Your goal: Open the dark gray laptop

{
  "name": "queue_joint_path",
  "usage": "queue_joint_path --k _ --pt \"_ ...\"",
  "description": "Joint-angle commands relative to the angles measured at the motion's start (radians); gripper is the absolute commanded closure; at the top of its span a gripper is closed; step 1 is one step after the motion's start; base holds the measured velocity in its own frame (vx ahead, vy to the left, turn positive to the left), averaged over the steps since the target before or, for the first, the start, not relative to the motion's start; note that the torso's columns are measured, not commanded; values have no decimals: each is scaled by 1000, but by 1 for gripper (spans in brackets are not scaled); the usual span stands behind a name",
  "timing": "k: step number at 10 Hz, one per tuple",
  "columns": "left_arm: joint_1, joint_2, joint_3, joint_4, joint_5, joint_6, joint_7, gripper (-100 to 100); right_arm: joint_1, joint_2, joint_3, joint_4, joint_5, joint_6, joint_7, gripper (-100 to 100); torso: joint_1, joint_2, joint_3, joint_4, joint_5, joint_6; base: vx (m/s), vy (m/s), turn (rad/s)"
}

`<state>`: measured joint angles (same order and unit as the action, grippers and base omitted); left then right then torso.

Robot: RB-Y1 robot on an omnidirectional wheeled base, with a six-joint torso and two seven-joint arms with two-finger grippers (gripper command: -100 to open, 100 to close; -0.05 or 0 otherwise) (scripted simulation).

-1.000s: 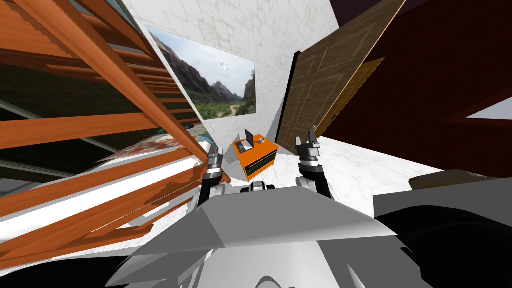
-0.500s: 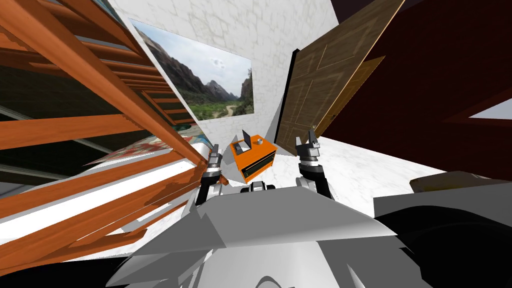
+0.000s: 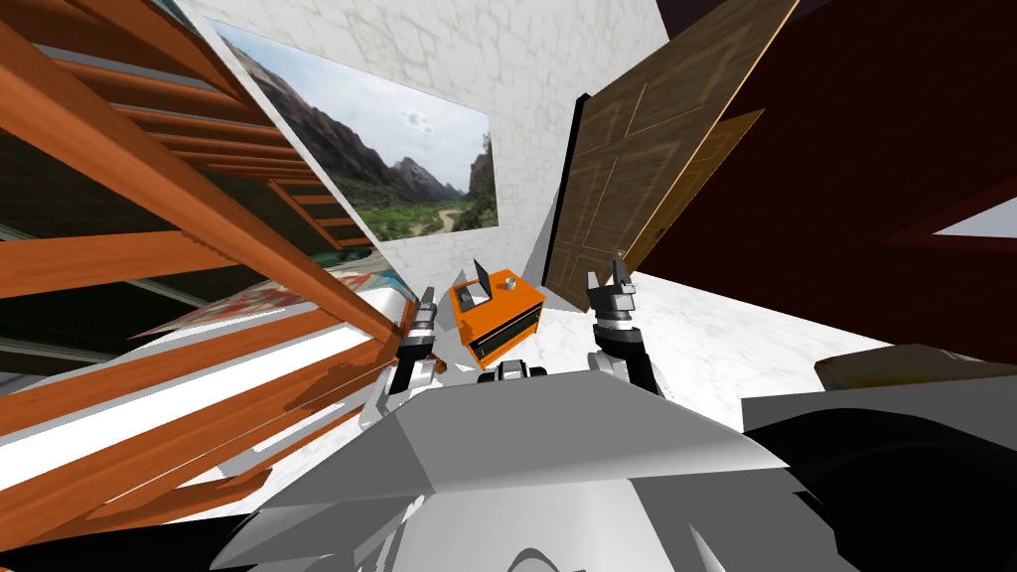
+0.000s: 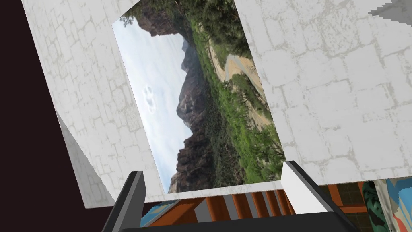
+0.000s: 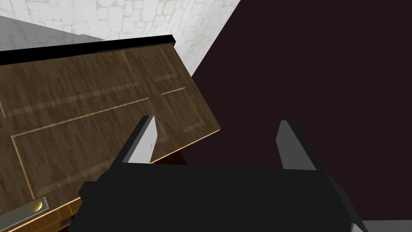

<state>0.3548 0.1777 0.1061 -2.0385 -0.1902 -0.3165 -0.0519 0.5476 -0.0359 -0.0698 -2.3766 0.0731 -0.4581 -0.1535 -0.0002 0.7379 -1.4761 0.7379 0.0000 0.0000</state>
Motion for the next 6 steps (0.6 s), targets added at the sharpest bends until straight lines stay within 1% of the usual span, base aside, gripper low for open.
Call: queue_joint_path --k 1,6 --pt "-42 2 41 54 -23 28 -35 -100 0 0 0 0 0 0 0 0 -1 0 0 0 0 0 78 -139 -7" --pt "-134 -6 131 181 -66 74 -101 -100 0 0 0 0 0 0 0 0 2 0 0 0 1 0 96 -137 -10"
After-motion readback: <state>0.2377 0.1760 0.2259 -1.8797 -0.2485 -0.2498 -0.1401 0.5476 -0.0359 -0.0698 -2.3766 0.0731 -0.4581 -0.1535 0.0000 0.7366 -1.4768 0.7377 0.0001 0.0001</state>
